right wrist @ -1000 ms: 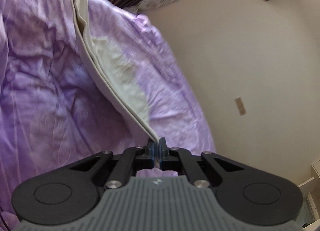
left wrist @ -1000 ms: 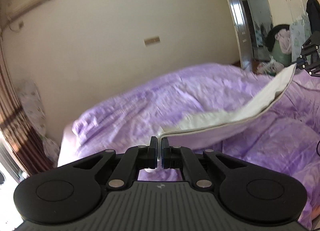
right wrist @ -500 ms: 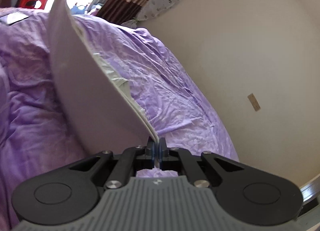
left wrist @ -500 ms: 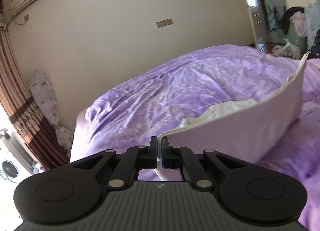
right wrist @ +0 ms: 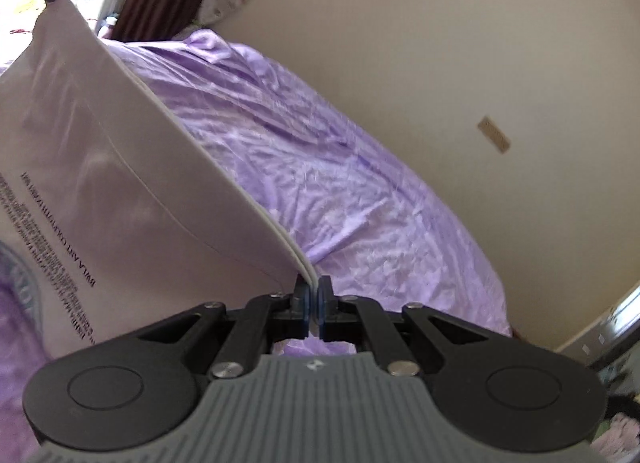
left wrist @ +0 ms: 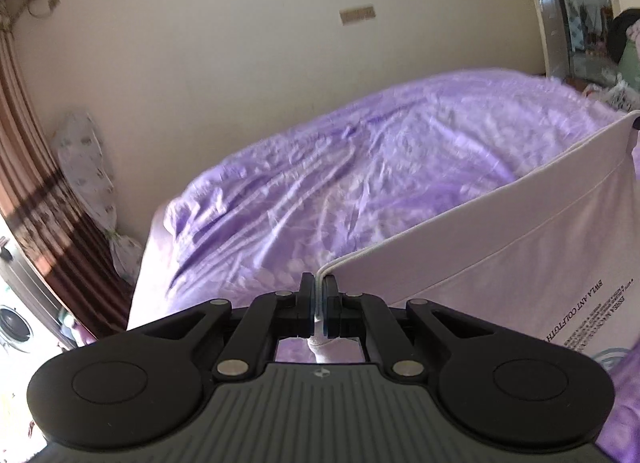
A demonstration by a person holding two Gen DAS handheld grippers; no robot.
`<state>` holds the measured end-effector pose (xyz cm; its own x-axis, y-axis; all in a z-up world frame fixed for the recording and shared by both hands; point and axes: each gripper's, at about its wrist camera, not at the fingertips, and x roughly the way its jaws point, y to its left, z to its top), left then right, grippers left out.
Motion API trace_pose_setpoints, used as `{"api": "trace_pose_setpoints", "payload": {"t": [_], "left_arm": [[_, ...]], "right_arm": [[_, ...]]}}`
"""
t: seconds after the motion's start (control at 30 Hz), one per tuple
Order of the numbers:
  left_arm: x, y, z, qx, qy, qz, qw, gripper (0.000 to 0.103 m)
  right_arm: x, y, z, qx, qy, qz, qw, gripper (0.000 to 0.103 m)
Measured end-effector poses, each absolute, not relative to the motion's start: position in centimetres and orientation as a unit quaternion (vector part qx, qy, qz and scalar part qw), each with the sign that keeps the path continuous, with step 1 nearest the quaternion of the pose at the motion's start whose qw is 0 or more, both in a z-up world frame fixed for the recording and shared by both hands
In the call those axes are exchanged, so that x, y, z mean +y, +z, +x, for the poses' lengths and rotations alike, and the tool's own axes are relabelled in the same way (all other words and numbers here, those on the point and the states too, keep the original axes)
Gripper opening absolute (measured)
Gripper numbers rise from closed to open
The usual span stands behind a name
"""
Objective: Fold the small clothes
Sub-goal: 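Grasp the hem with the left gripper while the right gripper grasps it too, lifting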
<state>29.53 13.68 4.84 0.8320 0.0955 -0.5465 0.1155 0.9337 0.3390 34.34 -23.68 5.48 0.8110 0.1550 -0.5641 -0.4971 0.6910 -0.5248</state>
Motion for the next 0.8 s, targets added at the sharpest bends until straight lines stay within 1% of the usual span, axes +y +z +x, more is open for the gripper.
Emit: {"api": "trace_pose_setpoints", "payload": {"t": [0.17,0.37,0.47,0.63,0.73,0.8], "left_arm": [[15.3,-1.7,36.0,0.36,-0.006,0.156,0.92,0.003],[17.3,-7.9,41.5,0.408,-0.007,0.122,0.905,0.003],[17.9,-9.8,43.4,0.42,-0.007,0.111,0.901,0.003],[18.4,-12.5,45.0,0.435,-0.005,0.096,0.895,0.003],[18.5,-12.4,44.5,0.419,0.0,0.091,0.903,0.003],[18.6,-11.2,43.6,0.399,-0.001,0.085,0.913,0.003]], "right_arm": [[-21.8,0.1,41.9,0.291,0.191,-0.324,0.88,0.0],[-19.9,-8.0,49.8,0.35,0.19,-0.303,0.866,0.0],[-19.3,-11.3,52.3,0.371,0.182,-0.294,0.862,0.0],[-19.0,-14.8,53.8,0.393,0.175,-0.283,0.857,0.0],[-18.9,-15.5,53.7,0.39,0.166,-0.276,0.863,0.0],[-19.0,-15.1,53.2,0.379,0.154,-0.27,0.872,0.0]]}}
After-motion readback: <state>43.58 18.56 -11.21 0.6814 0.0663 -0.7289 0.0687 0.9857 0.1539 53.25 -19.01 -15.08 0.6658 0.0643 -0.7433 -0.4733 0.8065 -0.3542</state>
